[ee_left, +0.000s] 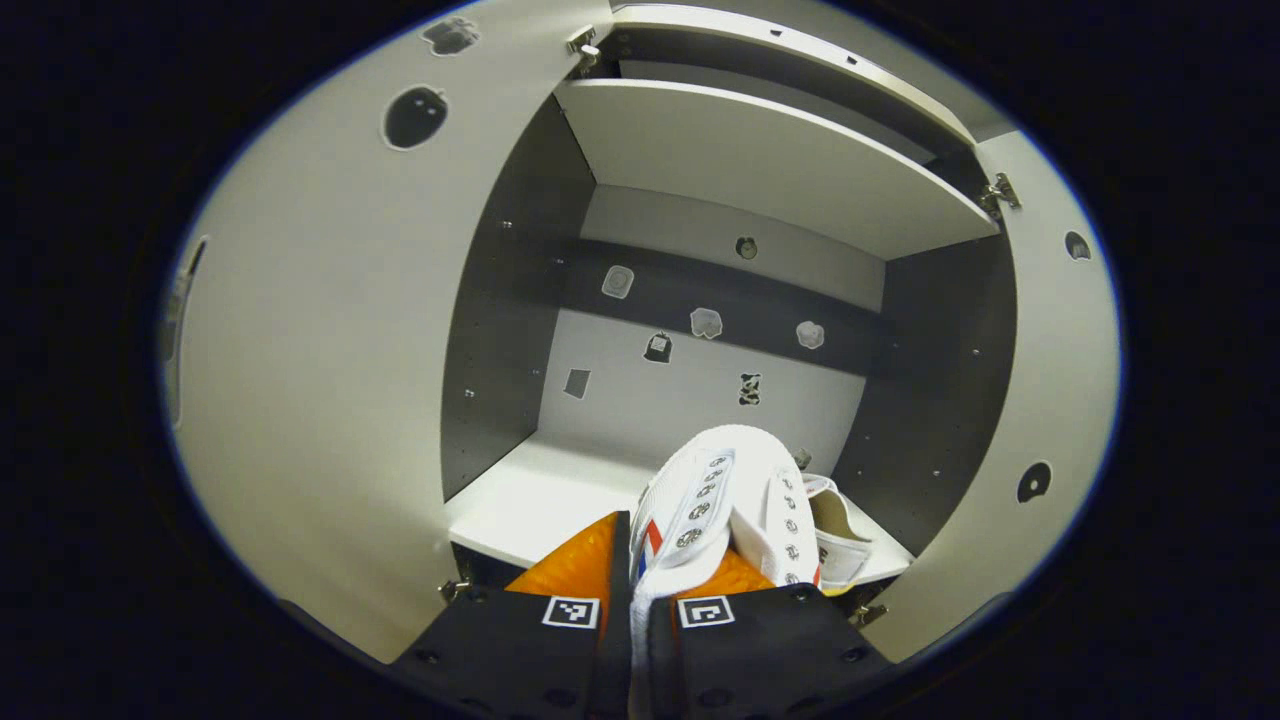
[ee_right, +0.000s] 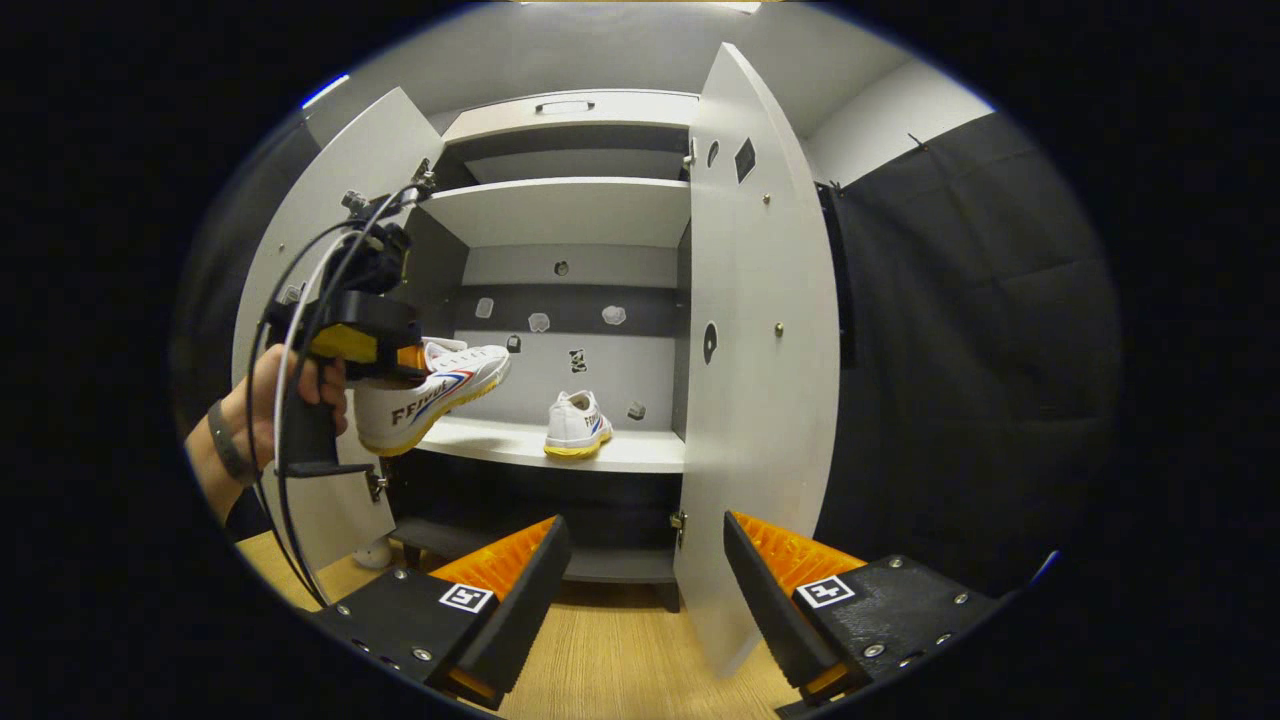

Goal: Grab one shoe with the right hand and put it into the shoe cabinet, grab the other shoe with the left hand and put it into the shoe cabinet; then close the right door with the right hand and the left door with the left hand.

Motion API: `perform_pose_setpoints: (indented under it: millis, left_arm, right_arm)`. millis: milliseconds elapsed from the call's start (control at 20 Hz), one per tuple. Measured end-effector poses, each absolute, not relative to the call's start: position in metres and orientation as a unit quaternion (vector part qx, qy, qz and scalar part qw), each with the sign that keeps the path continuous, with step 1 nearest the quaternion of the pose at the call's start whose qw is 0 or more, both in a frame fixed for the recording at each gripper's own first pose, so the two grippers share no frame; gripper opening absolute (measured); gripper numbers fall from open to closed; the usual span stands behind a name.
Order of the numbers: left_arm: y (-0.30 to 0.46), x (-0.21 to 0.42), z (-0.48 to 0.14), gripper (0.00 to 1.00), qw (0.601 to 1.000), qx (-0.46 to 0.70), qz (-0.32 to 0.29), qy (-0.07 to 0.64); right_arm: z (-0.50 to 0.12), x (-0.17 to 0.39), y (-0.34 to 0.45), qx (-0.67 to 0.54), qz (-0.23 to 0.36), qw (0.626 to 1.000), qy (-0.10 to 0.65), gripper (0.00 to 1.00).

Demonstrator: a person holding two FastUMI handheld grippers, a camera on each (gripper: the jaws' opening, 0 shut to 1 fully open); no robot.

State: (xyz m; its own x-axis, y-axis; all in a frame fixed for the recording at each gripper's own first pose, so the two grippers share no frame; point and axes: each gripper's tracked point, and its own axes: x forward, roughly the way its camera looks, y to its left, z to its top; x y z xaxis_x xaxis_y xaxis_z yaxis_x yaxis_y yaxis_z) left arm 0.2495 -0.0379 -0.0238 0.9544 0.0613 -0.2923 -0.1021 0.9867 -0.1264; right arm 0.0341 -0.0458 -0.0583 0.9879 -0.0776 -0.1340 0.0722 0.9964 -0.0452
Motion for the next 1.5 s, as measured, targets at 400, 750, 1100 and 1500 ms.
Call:
perform_pose_setpoints:
  millis: [400, 750, 1100, 1500]
  left_arm:
    - [-0.036, 0.346, -0.073, 0.14, 0.968, -0.070, 0.065, 0.231]
    - [-0.023, 0.366, -0.117, 0.17, 0.948, -0.055, 0.093, 0.298]
    - [-0.013, 0.358, -0.129, 0.32, 0.938, -0.074, 0.116, 0.319]
    - [-0.006, 0.337, -0.111, 0.78, 0.940, -0.058, 0.127, 0.311]
  right_arm:
    - [-0.050, 0.023, -0.069, -0.034, -0.070, 0.995, 0.062, 0.94]
    - [-0.049, 0.019, -0.076, -0.023, -0.079, 0.995, 0.059, 0.94]
    - [-0.052, 0.014, -0.080, -0.018, -0.079, 0.995, 0.063, 0.94]
    - [-0.049, 0.007, -0.075, -0.013, -0.067, 0.996, 0.060, 0.94]
